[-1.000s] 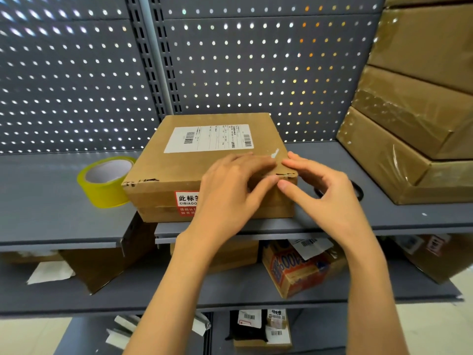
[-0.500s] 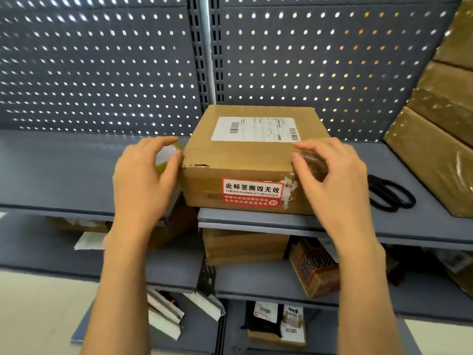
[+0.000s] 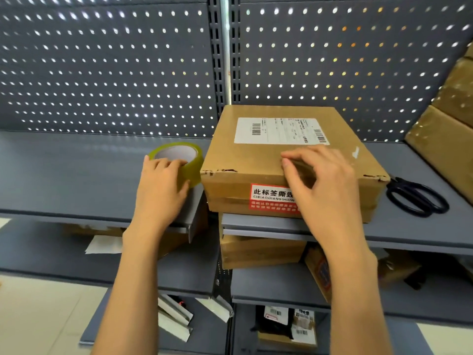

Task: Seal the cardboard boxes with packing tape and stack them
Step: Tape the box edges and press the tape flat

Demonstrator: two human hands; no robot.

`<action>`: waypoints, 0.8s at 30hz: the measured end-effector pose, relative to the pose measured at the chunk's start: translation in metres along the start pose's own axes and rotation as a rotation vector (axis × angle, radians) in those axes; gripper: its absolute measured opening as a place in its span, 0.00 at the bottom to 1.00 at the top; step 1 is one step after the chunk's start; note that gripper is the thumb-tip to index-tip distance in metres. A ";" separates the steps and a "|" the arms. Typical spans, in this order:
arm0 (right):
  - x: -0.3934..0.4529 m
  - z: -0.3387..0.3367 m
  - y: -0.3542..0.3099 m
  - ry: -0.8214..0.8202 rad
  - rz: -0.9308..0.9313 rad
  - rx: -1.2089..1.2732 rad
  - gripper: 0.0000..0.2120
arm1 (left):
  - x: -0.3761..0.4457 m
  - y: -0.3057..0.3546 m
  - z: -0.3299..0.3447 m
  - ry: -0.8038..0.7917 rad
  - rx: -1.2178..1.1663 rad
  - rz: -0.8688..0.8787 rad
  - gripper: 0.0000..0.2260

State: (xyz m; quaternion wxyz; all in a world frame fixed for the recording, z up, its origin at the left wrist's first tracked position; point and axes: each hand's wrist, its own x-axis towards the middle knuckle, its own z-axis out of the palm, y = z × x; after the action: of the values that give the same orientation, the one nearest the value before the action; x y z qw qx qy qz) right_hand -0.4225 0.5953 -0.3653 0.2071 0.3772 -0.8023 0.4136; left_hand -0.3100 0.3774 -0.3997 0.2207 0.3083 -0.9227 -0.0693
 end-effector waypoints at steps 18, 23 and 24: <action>0.015 -0.007 -0.034 -0.134 0.047 0.614 0.16 | -0.045 0.056 -0.082 0.421 -0.722 0.226 0.10; 0.028 -0.029 -0.035 -0.367 -0.001 0.788 0.27 | -0.073 0.101 -0.093 0.349 -0.622 0.322 0.11; 0.028 -0.035 -0.031 -0.407 -0.008 0.807 0.29 | -0.078 0.109 -0.092 0.314 -0.614 0.329 0.11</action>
State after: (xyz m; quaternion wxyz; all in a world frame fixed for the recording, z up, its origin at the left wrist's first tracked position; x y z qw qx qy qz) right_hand -0.4154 0.6000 -0.3118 -0.1171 0.5045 -0.5998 0.6099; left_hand -0.2718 0.5122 -0.3169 0.4499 0.0825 -0.8509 -0.2583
